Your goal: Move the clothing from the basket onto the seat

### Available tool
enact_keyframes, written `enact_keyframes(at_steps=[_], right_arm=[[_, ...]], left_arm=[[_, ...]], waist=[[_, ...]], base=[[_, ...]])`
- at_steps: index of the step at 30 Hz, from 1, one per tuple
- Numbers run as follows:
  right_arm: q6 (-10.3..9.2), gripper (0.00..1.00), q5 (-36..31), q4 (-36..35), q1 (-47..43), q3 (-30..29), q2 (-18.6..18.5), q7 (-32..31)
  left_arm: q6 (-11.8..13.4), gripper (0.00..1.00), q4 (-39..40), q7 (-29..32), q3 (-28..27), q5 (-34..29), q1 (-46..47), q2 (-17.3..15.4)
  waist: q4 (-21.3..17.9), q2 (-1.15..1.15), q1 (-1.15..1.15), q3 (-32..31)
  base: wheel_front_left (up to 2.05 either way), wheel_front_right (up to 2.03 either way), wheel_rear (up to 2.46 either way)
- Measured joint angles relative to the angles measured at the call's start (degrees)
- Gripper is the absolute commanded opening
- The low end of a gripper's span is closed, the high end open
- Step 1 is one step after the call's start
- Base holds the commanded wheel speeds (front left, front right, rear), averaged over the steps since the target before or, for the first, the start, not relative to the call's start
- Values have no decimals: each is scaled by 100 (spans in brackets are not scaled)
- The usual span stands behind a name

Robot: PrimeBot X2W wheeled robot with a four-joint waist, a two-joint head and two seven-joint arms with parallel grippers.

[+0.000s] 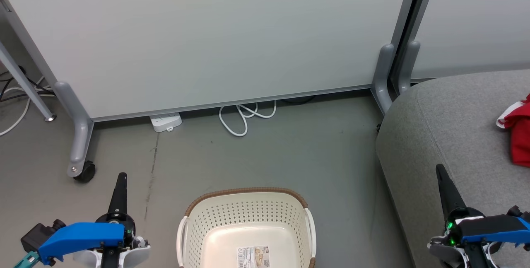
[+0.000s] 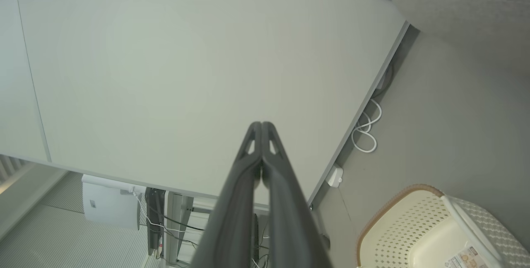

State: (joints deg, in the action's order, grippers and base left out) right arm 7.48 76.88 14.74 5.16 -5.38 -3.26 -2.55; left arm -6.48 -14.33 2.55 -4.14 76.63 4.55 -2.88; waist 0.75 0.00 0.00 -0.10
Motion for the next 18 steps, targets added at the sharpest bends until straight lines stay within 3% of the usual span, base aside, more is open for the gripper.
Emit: enact_keyframes(at_steps=[18], right_arm=[[0, 0, 803, -30, 50, -63, 14, -201]], left_arm=[[-40, 0, 3, 210, -114, 818, 64, 0]], waist=[[-37, 0, 0, 12]], base=[[0, 0, 0]])
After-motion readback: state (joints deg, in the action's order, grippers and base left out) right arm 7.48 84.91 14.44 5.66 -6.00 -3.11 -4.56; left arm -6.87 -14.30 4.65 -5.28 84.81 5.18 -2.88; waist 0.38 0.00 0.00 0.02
